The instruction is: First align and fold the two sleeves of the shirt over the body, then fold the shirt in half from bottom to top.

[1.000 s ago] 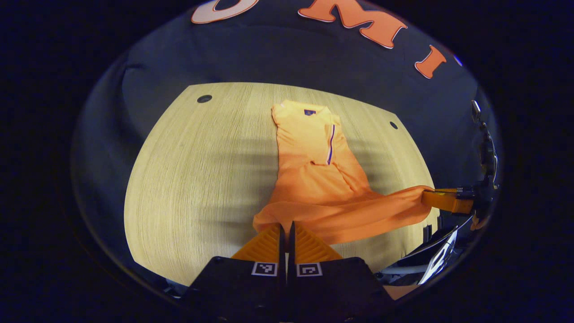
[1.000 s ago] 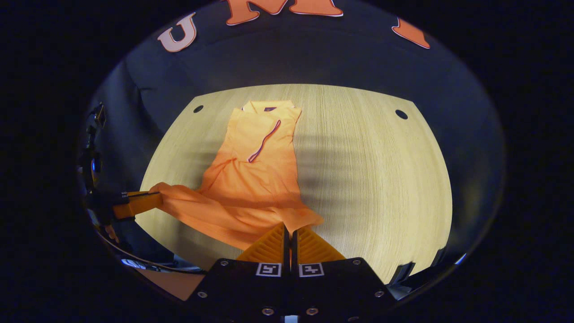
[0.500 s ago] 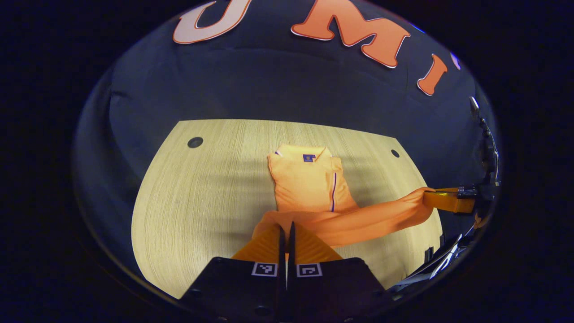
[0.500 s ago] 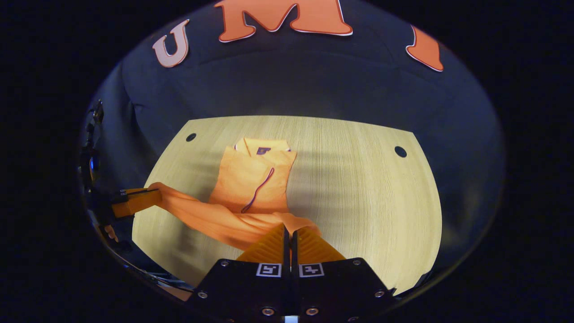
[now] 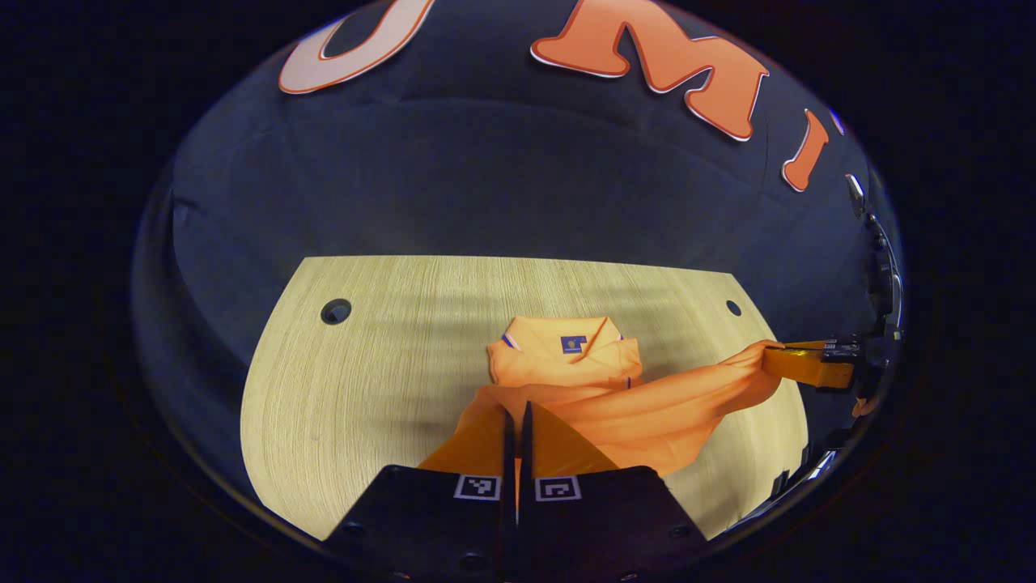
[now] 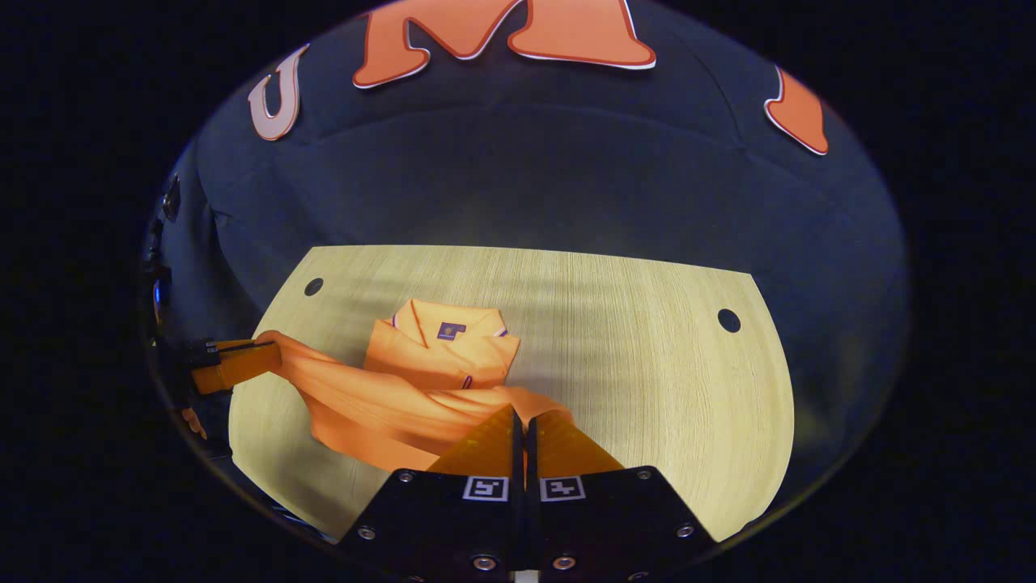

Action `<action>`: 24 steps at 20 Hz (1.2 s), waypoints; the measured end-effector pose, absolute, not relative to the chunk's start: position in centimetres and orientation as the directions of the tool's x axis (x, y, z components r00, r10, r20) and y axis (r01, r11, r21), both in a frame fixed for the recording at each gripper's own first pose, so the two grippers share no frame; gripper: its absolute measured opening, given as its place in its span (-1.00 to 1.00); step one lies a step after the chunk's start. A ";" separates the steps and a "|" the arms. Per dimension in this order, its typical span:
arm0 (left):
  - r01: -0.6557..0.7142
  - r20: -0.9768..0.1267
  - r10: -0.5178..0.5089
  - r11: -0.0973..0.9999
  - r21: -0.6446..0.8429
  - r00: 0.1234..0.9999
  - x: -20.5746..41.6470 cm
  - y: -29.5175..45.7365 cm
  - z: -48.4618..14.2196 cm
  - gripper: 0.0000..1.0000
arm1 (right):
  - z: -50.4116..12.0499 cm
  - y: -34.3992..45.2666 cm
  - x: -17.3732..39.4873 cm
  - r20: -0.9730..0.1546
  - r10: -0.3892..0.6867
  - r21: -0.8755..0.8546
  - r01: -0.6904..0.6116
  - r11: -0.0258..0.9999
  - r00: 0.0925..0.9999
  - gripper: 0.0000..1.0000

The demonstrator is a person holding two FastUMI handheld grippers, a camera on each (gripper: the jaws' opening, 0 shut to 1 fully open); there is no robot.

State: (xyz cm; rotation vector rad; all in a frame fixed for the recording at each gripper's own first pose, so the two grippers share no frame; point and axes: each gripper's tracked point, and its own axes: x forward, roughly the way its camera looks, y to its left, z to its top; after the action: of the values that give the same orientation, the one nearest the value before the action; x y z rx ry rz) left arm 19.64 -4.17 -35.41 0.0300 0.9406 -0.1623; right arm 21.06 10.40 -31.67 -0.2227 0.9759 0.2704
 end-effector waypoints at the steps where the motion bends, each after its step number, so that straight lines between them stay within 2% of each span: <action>1: 0.155 -0.808 -0.126 0.987 -0.044 0.575 20.5 -4.2 -36.0 -0.98 | -32.4 10.5 21.8 -0.839 0.120 -0.066 -0.318 0.946 0.530 -1.00; 7: 0.179 -0.833 -0.070 0.983 0.035 0.549 25.3 -3.1 -41.8 -0.98 | -37.0 11.6 26.4 -0.844 0.120 -0.029 -0.269 0.963 0.522 -1.00; 11: 0.171 -0.863 -0.045 0.984 0.048 0.503 26.0 -2.6 -45.7 -0.98 | -41.0 12.1 28.4 -0.855 0.122 -0.010 -0.249 0.968 0.505 -1.00; 14: 0.155 -0.865 -0.029 0.986 0.057 0.500 27.3 -2.5 -47.9 -0.96 | -43.0 12.4 29.6 -0.845 0.125 -0.025 -0.271 0.962 0.520 -0.99; 15: 0.150 -0.863 -0.030 0.987 0.053 0.505 27.4 -2.6 -48.1 -0.91 | -43.5 12.3 29.7 -0.848 0.115 -0.032 -0.267 0.963 0.517 -0.97; 17: 0.129 -0.856 -0.019 0.990 0.056 0.517 27.8 -2.4 -49.0 -0.68 | -44.6 12.9 29.5 -0.859 0.120 -0.008 -0.247 0.969 0.498 -0.94; 18: 0.129 -0.854 -0.031 0.991 0.042 0.519 27.7 -2.7 -48.9 -0.26 | -44.9 13.2 29.1 -0.865 0.129 0.008 -0.244 0.970 0.485 -0.88; 21: 0.110 -0.850 -0.017 0.993 0.049 0.527 27.8 -2.4 -48.8 1.00 | -45.0 12.8 29.3 -0.863 0.114 -0.011 -0.243 0.970 0.493 0.25; 23: 0.100 -0.836 -0.020 0.994 0.042 0.549 27.9 -2.7 -47.9 0.95 | -44.7 12.8 29.2 -0.855 0.113 -0.012 -0.236 0.972 0.506 1.00; 24: 0.100 -0.828 -0.024 0.994 0.038 0.561 28.0 -2.6 -47.1 0.95 | -44.1 12.8 29.1 -0.851 0.116 -0.004 -0.227 0.974 0.513 0.99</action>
State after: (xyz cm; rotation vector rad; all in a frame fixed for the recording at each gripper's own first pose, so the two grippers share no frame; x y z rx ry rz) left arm 27.95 -2.60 -47.06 0.0840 0.9731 -0.0729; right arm 29.09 12.77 -44.14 -0.1201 1.0119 0.2063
